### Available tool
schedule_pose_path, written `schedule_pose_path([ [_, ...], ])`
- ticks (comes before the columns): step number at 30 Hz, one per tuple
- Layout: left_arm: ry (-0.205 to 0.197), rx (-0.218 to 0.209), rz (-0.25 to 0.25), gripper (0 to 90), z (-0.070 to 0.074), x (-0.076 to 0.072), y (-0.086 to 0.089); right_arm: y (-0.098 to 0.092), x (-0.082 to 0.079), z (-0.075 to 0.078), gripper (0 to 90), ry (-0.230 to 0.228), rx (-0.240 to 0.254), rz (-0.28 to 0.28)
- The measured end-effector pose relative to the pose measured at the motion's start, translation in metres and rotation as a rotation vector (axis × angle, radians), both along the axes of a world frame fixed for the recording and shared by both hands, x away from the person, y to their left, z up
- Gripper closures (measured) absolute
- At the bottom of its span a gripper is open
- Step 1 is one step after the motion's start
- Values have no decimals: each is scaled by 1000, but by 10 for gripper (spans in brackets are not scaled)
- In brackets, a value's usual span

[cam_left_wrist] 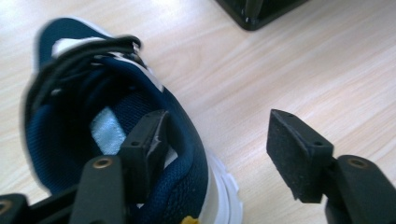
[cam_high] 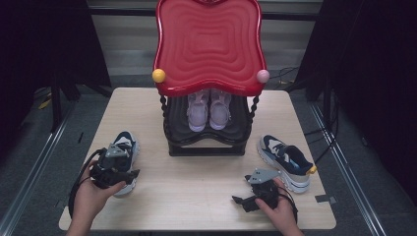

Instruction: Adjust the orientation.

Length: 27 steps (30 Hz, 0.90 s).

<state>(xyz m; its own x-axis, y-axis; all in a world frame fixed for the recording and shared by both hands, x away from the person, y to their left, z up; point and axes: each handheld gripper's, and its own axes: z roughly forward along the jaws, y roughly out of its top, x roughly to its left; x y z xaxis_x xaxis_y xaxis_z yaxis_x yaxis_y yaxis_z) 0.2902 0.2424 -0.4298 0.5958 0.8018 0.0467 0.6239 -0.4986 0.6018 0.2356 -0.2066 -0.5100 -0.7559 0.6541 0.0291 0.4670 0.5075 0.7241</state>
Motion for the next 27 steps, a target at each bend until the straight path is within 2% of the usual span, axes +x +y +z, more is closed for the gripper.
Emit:
schedule_pose_path([
  [2,-12,12,13,483,1,1,1,0,0,0,129,1,0,0],
  [5,-8,-7,33,674,2,5,6,0,0,0,129,2,2,-2],
  [6,-2,-16,37,695,2,5,7,0,0,0,129,1,1,0],
  [8,6,-22,36,716,3,6,7,0,0,0,129,0,1,0],
  [10,-5,-33,58,734,2,7,5,0,0,0,129,1,1,-2],
  [11,-16,-25,62,738,2,8,2,0,0,0,129,2,1,-2],
  [12,-12,-32,65,739,2,8,0,0,0,0,129,2,1,-2],
  [16,-36,-54,60,739,4,13,-16,0,0,0,129,2,1,-1],
  [22,-39,-66,47,734,5,24,-35,0,0,0,129,2,1,-1],
  [25,-34,-86,49,728,2,26,-38,0,0,0,129,3,2,-3],
  [27,-24,-81,39,725,1,26,-39,0,0,0,129,2,1,-1],
])
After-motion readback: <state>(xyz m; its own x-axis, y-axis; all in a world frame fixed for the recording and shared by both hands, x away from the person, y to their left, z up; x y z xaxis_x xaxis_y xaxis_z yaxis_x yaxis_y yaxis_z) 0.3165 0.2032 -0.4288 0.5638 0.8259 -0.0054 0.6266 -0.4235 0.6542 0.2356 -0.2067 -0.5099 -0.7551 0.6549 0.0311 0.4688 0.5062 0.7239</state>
